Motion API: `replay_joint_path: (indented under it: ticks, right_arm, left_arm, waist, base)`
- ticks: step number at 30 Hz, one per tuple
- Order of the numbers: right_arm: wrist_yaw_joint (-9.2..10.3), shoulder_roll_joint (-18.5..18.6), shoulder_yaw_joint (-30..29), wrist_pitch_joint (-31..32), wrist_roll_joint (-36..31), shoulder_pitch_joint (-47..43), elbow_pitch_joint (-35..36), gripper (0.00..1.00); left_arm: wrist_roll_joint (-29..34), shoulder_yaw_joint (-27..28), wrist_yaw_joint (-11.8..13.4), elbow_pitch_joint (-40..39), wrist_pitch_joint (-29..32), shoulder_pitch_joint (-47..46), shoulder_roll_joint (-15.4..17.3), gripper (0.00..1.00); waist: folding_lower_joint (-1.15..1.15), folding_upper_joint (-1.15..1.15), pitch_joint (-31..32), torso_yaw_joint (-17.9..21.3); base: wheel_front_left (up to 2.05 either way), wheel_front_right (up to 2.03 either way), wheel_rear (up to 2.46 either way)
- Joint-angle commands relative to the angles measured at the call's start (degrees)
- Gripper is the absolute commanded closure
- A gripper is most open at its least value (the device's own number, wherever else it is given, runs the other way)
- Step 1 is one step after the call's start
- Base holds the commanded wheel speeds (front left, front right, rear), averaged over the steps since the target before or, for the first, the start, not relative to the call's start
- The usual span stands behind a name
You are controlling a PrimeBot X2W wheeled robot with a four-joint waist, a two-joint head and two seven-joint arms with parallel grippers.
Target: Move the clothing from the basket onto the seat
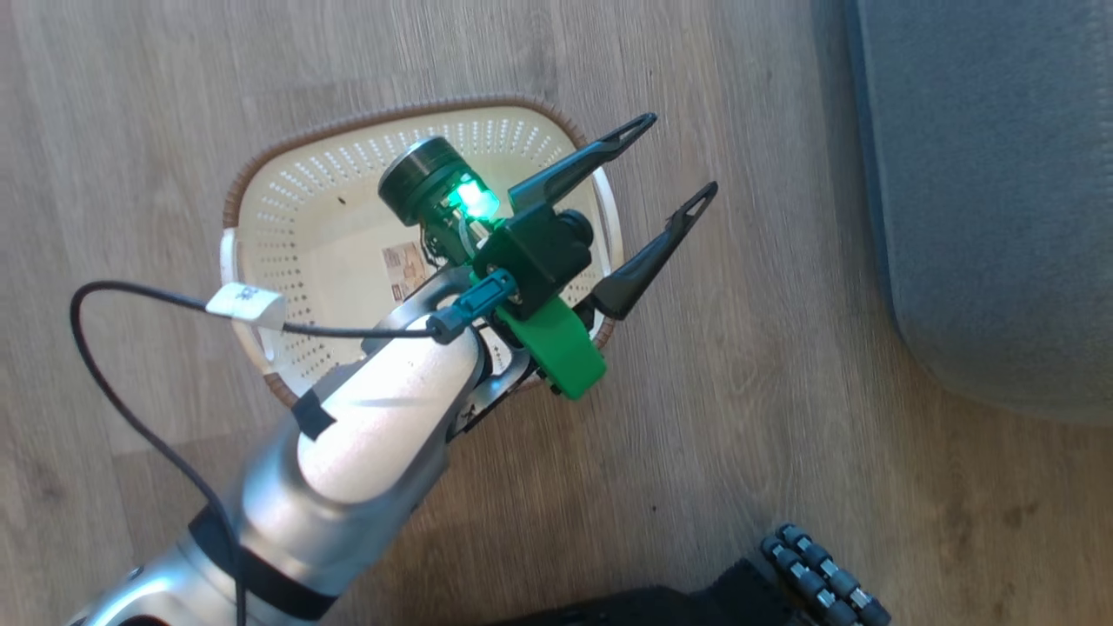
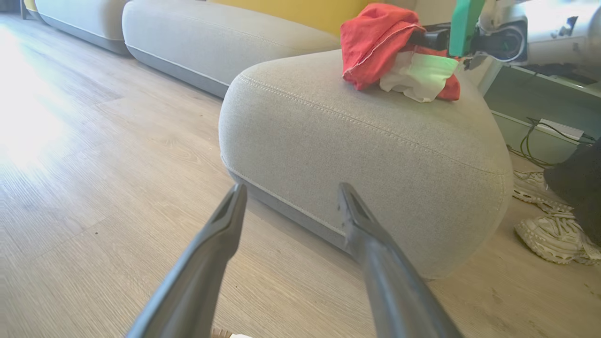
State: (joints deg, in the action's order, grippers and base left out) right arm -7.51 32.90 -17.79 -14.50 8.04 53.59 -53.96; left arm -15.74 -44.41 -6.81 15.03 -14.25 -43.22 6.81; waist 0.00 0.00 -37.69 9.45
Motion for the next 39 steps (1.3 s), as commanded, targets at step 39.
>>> replay_joint_path:
  ticks: [39]
  right_arm:
    - [0.02, -16.4, 23.3, -0.5, 8.5, -37.3, 38.6, 0.0]
  left_arm:
    - [6.7, 36.9, 6.9, -0.9, -0.7, 28.6, -2.0, 0.0]
  waist:
    - [0.0, 0.0, 30.0, -15.8]
  base:
    - [0.0, 0.0, 0.0]
